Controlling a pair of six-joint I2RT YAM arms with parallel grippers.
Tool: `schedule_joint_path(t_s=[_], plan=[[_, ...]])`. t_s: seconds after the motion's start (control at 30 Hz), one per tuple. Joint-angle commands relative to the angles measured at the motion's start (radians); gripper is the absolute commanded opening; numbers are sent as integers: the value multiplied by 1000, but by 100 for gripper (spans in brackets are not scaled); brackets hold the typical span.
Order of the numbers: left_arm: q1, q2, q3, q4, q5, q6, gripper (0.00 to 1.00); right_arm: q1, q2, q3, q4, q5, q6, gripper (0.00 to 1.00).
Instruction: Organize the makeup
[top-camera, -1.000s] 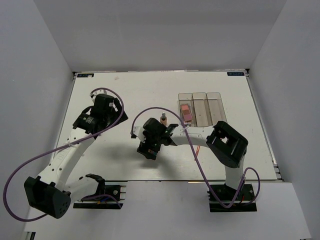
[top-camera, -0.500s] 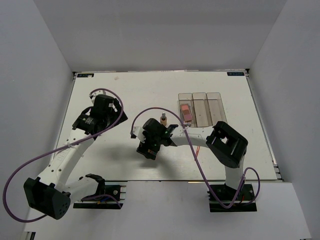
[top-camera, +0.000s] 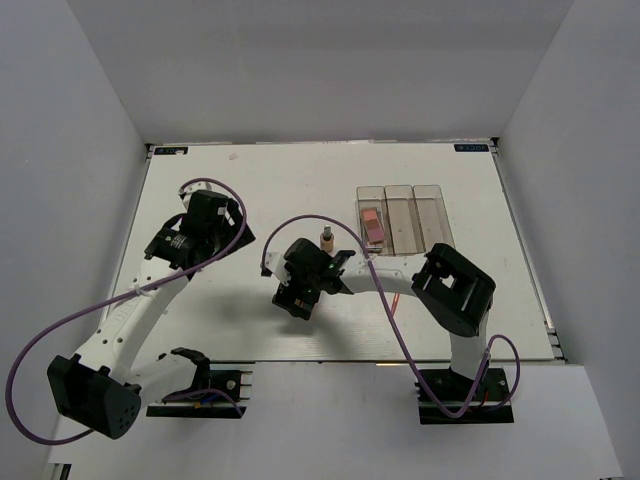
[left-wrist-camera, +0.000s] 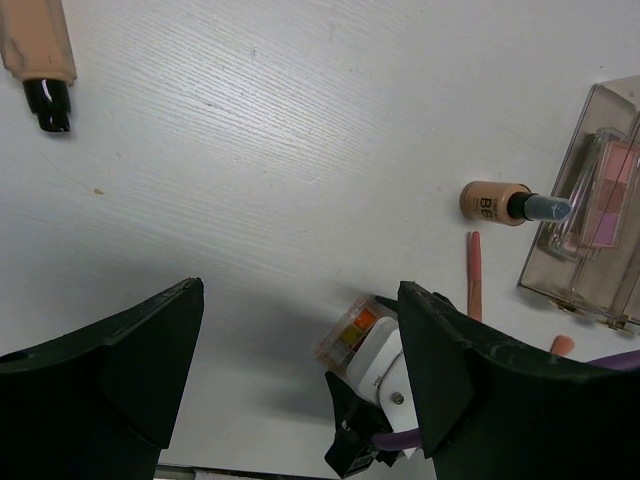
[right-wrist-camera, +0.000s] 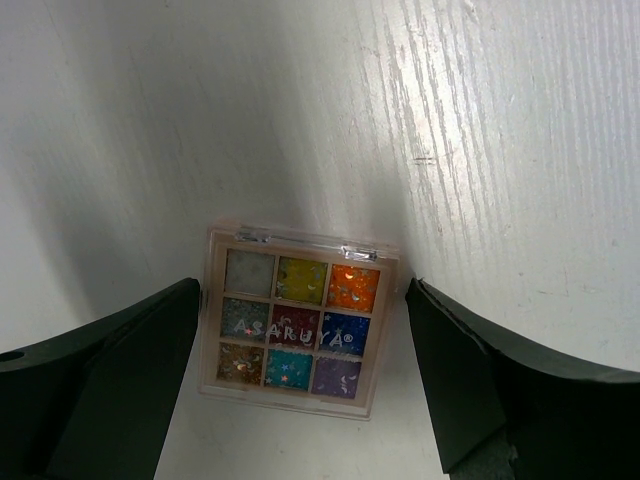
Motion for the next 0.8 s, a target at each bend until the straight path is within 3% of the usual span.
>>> schedule_joint_path(t_s=[0.0, 0.43, 0.5, 0.63, 0.77], plan=[[5, -6, 15, -10, 1, -4, 88, 6, 45, -24, -136, 64, 53, 89], [5, -12, 32, -22, -8, -4, 88, 12, 64, -25, -142, 62, 59, 88], [5, -17, 32, -25, -13, -6, 88, 12, 73, -25, -145, 68, 58, 79], [5, -25, 31, -27, -25, -11, 87, 6, 68, -19, -147, 59, 62, 52], [5, -20, 25, -24, -25, -12, 87, -5, 32, -16, -148, 21, 56, 34]])
